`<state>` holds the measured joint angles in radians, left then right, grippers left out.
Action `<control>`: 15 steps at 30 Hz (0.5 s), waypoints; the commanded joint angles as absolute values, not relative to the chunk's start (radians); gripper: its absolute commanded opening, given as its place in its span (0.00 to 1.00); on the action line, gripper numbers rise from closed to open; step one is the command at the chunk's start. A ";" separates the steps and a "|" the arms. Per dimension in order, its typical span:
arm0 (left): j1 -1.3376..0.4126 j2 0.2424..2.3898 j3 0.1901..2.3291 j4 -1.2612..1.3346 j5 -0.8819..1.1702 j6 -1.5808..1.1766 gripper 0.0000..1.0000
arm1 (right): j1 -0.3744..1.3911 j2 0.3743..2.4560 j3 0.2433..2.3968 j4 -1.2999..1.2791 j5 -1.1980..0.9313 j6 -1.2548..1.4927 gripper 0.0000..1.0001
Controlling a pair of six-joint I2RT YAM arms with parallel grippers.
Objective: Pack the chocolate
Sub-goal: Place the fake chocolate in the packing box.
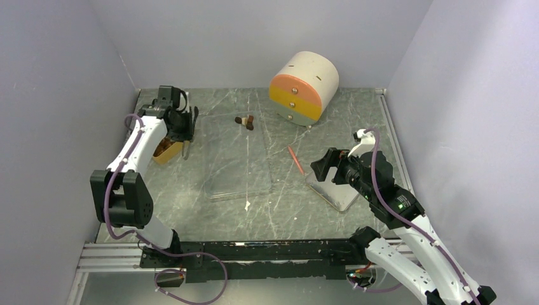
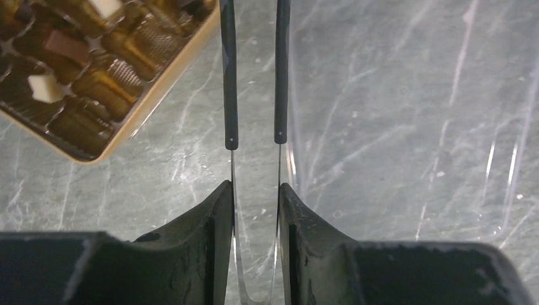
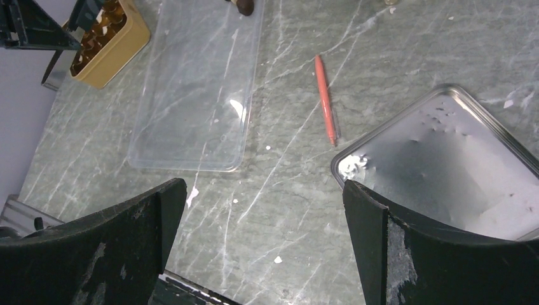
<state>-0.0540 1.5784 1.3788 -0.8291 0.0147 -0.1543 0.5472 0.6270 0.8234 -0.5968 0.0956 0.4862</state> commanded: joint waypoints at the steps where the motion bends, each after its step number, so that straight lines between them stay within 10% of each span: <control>1: -0.130 1.578 1.429 -0.799 0.033 -0.128 0.33 | 0.553 0.627 0.841 -0.571 0.109 0.483 0.99; 15: -0.310 1.734 1.425 -0.681 0.046 -0.106 0.35 | 0.554 0.645 0.858 -0.577 0.118 0.492 0.99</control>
